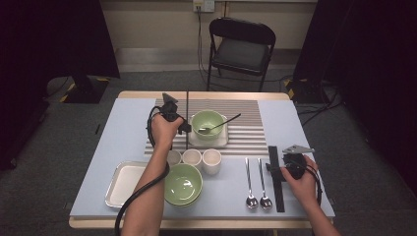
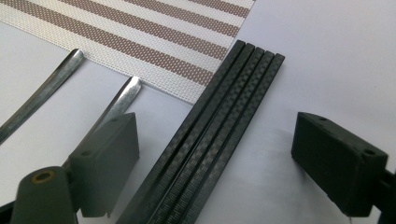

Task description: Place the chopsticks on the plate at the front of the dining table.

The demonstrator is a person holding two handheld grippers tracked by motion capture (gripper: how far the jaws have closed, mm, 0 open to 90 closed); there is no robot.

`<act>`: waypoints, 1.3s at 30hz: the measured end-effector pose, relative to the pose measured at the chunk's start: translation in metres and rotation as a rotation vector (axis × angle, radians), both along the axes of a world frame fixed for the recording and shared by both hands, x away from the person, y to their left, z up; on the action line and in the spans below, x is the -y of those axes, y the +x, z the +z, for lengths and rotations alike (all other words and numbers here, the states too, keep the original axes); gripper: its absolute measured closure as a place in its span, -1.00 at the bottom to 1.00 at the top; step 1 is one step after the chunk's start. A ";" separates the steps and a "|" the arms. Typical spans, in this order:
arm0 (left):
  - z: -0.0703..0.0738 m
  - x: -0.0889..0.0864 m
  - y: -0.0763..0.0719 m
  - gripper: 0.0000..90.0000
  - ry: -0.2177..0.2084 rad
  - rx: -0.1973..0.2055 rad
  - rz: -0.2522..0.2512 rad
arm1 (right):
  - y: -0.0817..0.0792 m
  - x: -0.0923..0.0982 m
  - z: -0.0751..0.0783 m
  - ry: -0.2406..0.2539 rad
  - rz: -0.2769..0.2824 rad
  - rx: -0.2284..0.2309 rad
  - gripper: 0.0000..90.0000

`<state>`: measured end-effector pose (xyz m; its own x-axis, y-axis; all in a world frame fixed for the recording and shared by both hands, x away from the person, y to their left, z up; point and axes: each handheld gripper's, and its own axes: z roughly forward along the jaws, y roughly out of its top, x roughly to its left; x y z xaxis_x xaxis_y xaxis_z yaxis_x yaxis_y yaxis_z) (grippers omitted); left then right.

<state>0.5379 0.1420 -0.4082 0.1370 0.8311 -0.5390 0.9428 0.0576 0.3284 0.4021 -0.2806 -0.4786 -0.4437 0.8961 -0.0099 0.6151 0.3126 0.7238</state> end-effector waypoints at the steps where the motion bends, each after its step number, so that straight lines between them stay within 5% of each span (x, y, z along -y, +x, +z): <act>1: -0.001 0.000 0.000 0.92 0.002 -0.003 -0.001 | 0.000 0.000 0.000 -0.001 -0.001 0.000 -0.69; 39: -0.020 0.006 0.005 0.91 0.029 -0.033 0.009 | 0.000 0.000 0.000 0.000 0.000 0.000 -0.69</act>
<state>0.5432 0.1358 -0.4287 0.1119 0.8477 -0.5185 0.9527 0.0569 0.2987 0.4021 -0.2807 -0.4786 -0.4437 0.8961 -0.0095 0.6152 0.3122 0.7239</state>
